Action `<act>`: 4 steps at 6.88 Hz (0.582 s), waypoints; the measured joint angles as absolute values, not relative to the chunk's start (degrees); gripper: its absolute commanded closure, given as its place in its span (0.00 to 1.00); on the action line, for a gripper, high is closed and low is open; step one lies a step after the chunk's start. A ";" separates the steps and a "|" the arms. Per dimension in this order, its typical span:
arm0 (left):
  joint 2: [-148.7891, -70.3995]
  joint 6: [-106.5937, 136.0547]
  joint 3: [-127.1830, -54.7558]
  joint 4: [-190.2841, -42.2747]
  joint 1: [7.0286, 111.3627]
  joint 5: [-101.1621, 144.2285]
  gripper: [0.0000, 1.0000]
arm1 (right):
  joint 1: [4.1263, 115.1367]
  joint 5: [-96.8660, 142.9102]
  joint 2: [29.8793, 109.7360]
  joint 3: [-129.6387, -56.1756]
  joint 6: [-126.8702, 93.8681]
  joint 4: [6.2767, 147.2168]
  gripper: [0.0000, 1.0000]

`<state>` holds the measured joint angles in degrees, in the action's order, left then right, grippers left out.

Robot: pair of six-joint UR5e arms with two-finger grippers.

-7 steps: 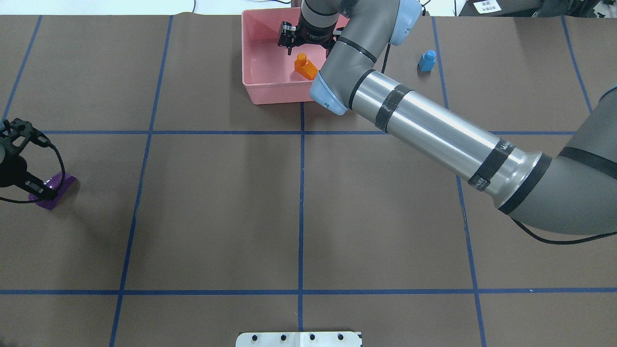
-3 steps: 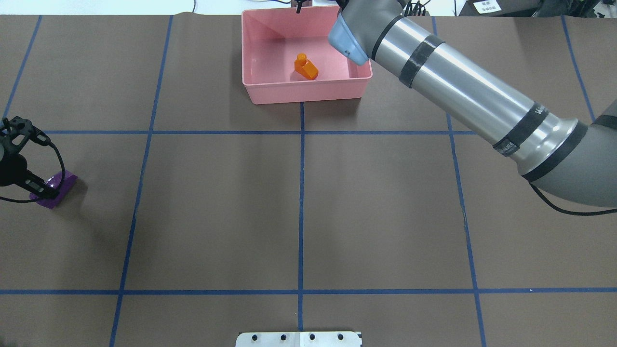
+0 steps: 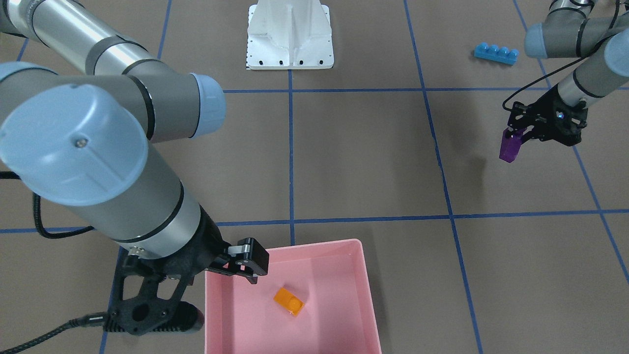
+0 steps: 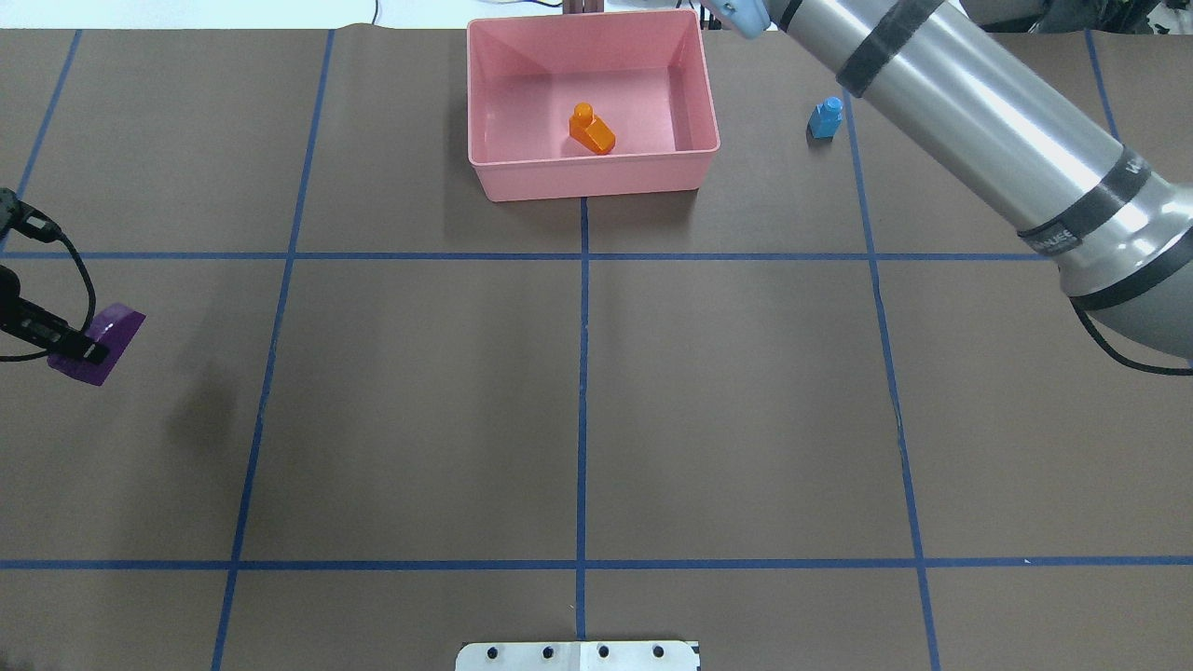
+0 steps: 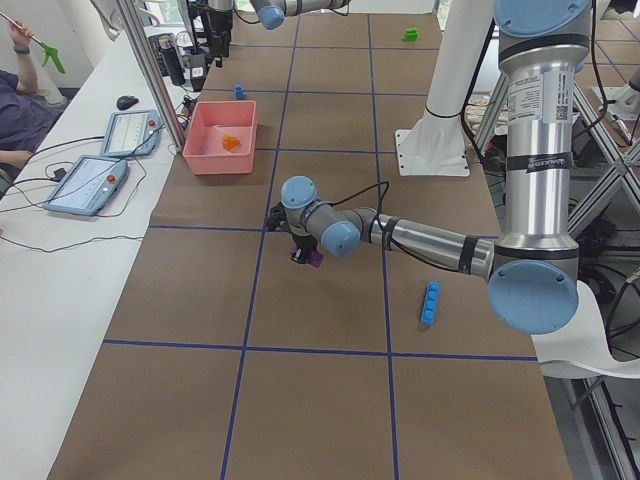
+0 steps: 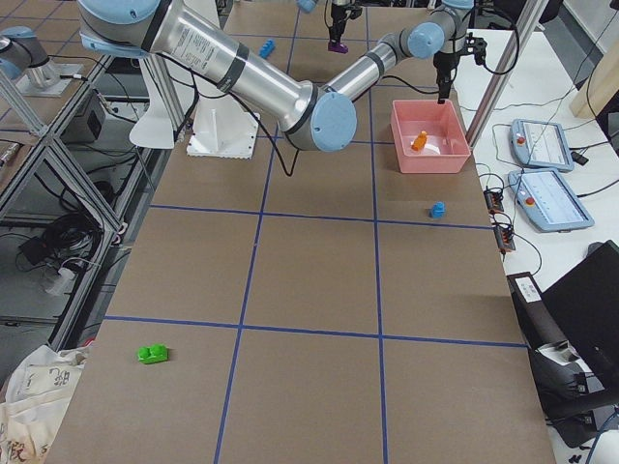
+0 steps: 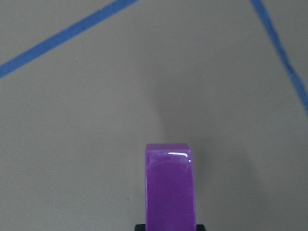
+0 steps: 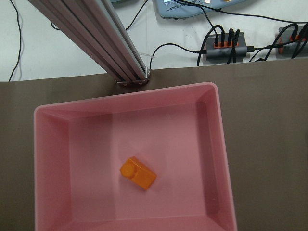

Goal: Put all blocks into box

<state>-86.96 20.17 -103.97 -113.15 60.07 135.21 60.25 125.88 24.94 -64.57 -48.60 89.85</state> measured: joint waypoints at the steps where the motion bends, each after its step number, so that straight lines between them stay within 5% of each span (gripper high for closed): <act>1: -88.41 25.83 -105.86 -112.89 61.27 136.57 1.00 | 61.39 125.38 27.75 -68.37 -42.51 94.12 0.00; 4: -98.44 45.04 -108.25 -112.79 63.49 137.15 1.00 | 63.32 121.71 37.60 -73.04 -26.76 95.56 0.00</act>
<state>-98.44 45.04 -108.25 -112.79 63.49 137.15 63.32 121.71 37.60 -73.04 -26.76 95.56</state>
